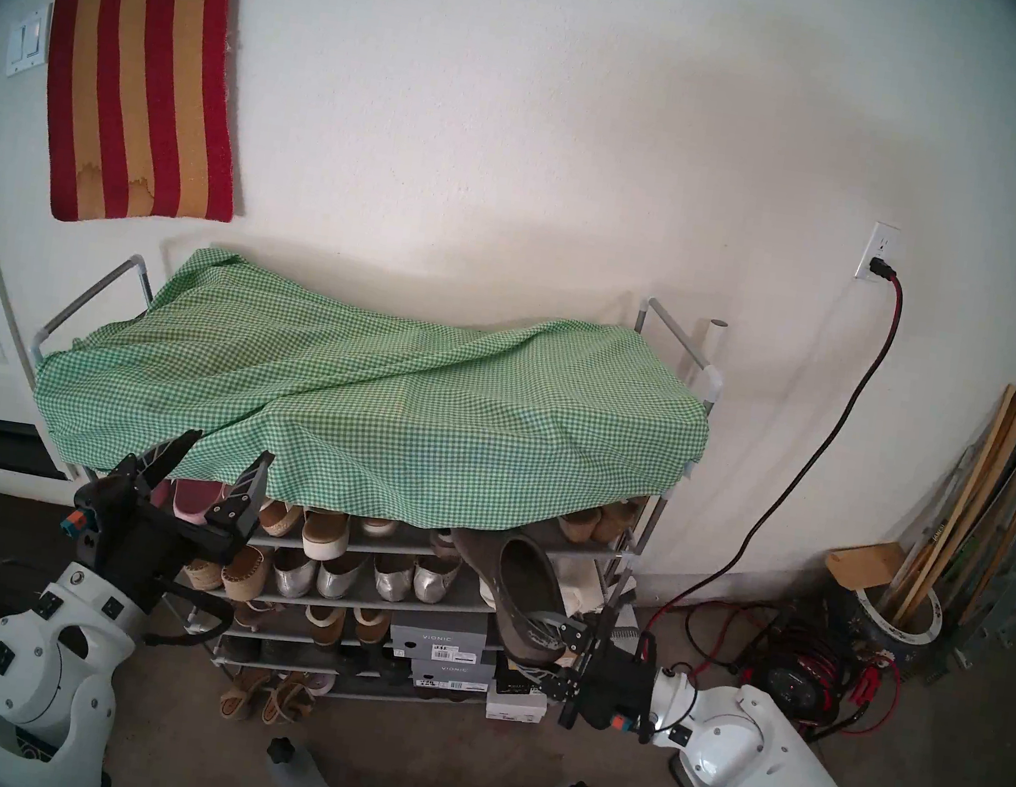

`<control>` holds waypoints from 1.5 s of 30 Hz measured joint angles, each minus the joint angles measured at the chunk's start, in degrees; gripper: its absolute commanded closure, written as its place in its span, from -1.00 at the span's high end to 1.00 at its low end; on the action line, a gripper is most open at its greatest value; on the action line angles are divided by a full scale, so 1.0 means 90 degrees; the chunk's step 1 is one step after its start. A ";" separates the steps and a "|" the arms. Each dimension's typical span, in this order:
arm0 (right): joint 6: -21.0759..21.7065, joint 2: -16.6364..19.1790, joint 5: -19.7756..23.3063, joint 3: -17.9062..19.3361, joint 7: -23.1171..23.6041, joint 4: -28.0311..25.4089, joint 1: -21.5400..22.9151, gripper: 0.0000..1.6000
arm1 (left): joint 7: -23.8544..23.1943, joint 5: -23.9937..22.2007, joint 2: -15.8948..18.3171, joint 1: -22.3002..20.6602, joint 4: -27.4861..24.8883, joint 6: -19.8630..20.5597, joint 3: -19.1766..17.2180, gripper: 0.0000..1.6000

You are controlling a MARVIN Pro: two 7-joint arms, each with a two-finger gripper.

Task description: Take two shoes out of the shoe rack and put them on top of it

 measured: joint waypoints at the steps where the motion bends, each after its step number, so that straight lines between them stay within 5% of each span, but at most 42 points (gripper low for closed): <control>1: -0.0022 0.0056 0.0035 0.0016 0.0024 -0.0098 -0.0076 -1.00 | 0.0000 0.0000 0.0000 0.0000 0.0000 0.0000 0.0000 1.00; 25: -0.0209 0.1879 0.1668 0.0320 0.1124 -0.1734 -0.1268 -1.00 | 0.0001 0.0000 0.0002 0.0000 0.0000 -0.0001 0.0001 1.00; 37: -0.0215 0.2554 0.2289 0.0534 0.1153 -0.2321 -0.1208 -1.00 | 0.0003 -0.0001 0.0003 0.0000 0.0000 -0.0001 0.0000 1.00; 45: -0.0218 0.2520 0.2390 0.0658 0.1027 -0.2352 -0.0833 -1.00 | 0.0003 -0.0001 0.0003 0.0000 0.0000 -0.0001 0.0000 1.00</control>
